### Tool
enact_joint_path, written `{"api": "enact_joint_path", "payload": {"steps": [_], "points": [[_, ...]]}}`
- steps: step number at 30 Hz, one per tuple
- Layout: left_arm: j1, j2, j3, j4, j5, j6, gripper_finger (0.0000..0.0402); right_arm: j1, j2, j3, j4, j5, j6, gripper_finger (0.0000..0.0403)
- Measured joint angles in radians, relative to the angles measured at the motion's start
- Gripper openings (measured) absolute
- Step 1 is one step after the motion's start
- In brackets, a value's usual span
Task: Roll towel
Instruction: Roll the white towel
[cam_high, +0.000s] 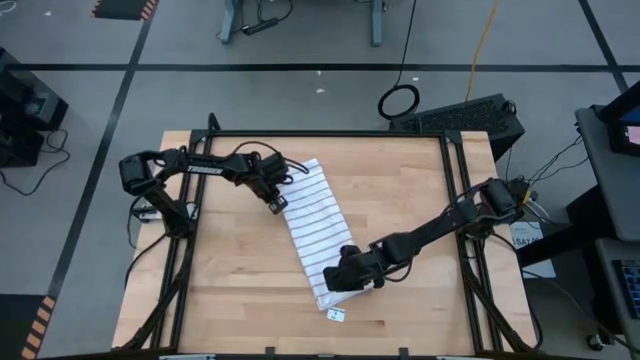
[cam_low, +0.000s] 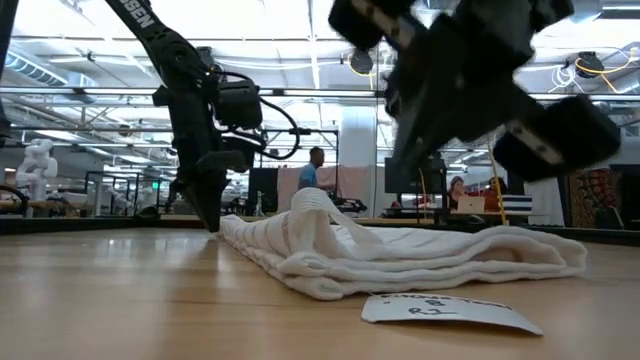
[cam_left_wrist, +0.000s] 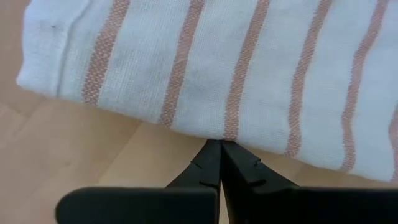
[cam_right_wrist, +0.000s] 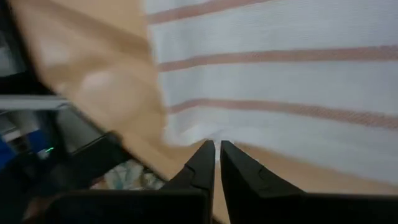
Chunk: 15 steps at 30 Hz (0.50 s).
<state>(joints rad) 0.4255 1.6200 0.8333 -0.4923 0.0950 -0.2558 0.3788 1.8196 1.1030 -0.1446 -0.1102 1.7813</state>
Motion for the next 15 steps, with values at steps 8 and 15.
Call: {"api": "enact_joint_path", "payload": {"steps": [8, 15], "points": [[0.006, 0.001, 0.000, 0.066, -0.029, 0.002, 0.0006, -0.048, -0.139, 0.002, -0.204, 0.064, -0.068, 0.0018], [0.031, 0.080, 0.007, 0.181, 0.009, 0.000, 0.0006, -0.072, -0.163, 0.001, -0.438, 0.135, -0.091, 0.0018]]}}
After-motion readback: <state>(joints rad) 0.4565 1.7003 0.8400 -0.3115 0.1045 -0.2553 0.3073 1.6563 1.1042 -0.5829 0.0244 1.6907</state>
